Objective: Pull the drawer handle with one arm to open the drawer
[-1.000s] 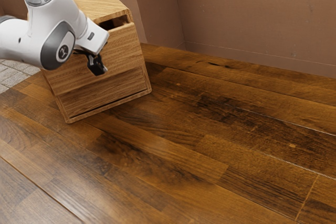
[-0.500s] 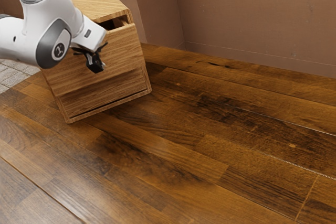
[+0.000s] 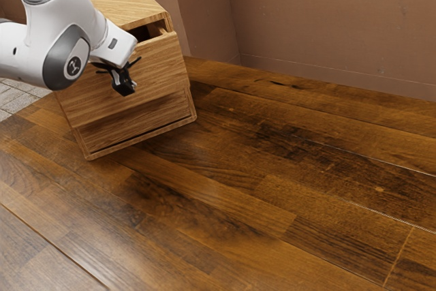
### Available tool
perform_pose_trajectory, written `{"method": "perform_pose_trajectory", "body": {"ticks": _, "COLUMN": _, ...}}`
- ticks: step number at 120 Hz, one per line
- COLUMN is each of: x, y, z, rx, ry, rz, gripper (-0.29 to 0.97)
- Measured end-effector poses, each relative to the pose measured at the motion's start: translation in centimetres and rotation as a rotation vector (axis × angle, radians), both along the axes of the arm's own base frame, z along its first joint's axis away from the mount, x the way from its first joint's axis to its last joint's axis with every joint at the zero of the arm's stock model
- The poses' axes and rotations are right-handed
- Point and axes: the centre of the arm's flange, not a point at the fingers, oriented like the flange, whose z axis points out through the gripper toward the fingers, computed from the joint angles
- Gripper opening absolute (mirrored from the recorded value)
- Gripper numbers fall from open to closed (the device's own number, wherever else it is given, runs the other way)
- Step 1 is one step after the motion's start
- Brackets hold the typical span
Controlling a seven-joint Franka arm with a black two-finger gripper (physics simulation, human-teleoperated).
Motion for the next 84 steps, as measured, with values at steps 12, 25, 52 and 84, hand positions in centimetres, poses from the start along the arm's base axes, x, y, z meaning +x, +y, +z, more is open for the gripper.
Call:
{"method": "perform_pose_trajectory", "body": {"ticks": 12, "x": -0.4, "y": -0.7, "z": 0.0, "rx": -0.005, "ry": 0.001, "rz": -0.004, "gripper": 0.36}}
{"method": "perform_pose_trajectory", "body": {"ticks": 25, "x": -0.7, "y": -1.0, "z": 0.1, "rx": -0.009, "ry": -0.002, "rz": -0.004, "gripper": 0.41}}
{"method": "perform_pose_trajectory", "body": {"ticks": 52, "x": -1.4, "y": -3.8, "z": 0.8, "rx": -0.015, "ry": -0.013, "rz": -0.037, "gripper": 0.57}}
{"method": "perform_pose_trajectory", "body": {"ticks": 84, "x": -5.1, "y": -24.8, "z": 10.3, "rx": -0.084, "ry": -0.012, "rz": -0.252, "gripper": 0.66}}
